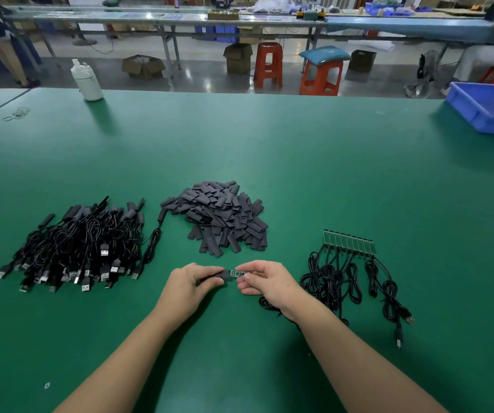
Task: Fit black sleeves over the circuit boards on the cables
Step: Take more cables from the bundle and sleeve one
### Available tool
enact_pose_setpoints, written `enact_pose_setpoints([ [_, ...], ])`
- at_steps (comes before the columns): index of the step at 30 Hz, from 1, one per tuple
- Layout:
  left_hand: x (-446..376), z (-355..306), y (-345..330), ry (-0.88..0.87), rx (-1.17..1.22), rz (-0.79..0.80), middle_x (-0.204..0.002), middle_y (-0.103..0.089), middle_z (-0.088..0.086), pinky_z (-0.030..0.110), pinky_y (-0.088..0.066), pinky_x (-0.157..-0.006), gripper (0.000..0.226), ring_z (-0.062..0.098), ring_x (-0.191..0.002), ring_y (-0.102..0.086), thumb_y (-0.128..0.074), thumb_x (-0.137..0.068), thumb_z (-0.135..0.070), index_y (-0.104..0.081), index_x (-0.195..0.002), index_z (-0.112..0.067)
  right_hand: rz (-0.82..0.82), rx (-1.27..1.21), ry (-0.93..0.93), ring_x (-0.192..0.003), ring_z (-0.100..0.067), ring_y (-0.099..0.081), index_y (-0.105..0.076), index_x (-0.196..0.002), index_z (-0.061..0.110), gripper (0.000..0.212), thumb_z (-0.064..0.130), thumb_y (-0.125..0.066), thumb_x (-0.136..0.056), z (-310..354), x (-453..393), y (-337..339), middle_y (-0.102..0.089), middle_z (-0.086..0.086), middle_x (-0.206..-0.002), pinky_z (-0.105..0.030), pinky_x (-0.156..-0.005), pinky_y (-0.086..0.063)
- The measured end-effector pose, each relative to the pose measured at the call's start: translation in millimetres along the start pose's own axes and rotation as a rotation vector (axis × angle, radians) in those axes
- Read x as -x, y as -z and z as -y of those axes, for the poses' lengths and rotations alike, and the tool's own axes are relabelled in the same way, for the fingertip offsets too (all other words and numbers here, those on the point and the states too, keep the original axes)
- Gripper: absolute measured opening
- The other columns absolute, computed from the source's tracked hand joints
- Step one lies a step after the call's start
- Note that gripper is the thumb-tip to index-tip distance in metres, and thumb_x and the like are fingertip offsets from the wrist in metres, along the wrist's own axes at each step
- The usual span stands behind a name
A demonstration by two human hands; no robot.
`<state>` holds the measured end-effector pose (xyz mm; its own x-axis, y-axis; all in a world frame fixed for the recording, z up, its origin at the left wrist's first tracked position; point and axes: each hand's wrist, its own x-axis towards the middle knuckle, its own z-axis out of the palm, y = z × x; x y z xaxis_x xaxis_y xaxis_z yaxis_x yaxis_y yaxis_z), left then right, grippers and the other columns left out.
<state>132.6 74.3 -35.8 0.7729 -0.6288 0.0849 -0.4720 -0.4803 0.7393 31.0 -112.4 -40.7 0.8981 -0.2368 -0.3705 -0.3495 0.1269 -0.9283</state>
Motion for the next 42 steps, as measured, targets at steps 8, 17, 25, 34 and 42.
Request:
enact_pose_setpoints([
  [8,-2,-3,-1,-0.224,-0.202,-0.010,-0.101,-0.066,-0.019,0.024,-0.046,-0.086,0.024,0.009,-0.096,-0.057,-0.077,-0.084,-0.024,-0.076,-0.108,-0.023,0.010,0.002,0.002,-0.084,-0.013,-0.073,-0.070,-0.104,0.018,0.026,-0.001,-0.053,-0.099,-2,-1,0,-0.073,-0.010,-0.093,-0.021,-0.077,-0.057],
  [17,-5,-10,0,-0.245,-0.238,0.034,-0.095,-0.071,-0.007,0.023,-0.050,-0.078,0.020,0.011,-0.084,-0.065,-0.072,-0.088,-0.021,-0.074,-0.108,-0.021,0.030,0.030,-0.004,-0.082,-0.013,-0.071,-0.065,-0.119,0.013,0.028,-0.001,-0.052,-0.099,-1,-1,1,-0.072,-0.009,-0.096,-0.024,-0.080,-0.058],
  [25,-9,-14,1,-0.219,-0.276,0.121,-0.105,-0.071,-0.004,0.029,-0.049,-0.088,0.023,0.015,-0.096,-0.064,-0.067,-0.092,-0.022,-0.072,-0.114,-0.018,0.049,0.147,-0.021,-0.075,-0.012,-0.068,-0.062,-0.124,0.003,0.028,-0.002,-0.050,-0.100,3,1,-2,-0.069,-0.008,-0.089,-0.023,-0.075,-0.057],
  [34,-9,-22,-4,-0.269,-0.256,0.162,-0.101,-0.072,-0.002,0.030,-0.051,-0.084,0.021,0.014,-0.091,-0.066,-0.066,-0.093,-0.021,-0.072,-0.112,-0.017,0.084,0.131,0.001,-0.096,-0.016,-0.072,-0.032,-0.152,0.016,0.055,0.002,-0.050,-0.101,7,6,1,-0.071,-0.009,-0.106,-0.027,-0.088,-0.057],
  [42,-4,-25,-6,-0.269,-0.190,0.131,-0.095,-0.072,-0.008,0.022,-0.051,-0.081,0.016,0.005,-0.084,-0.064,-0.067,-0.091,-0.019,-0.074,-0.105,-0.022,0.094,0.159,-0.006,-0.098,-0.011,-0.070,-0.037,-0.150,0.012,0.051,0.003,-0.049,-0.102,7,6,1,-0.069,-0.007,-0.113,-0.023,-0.089,-0.055],
])
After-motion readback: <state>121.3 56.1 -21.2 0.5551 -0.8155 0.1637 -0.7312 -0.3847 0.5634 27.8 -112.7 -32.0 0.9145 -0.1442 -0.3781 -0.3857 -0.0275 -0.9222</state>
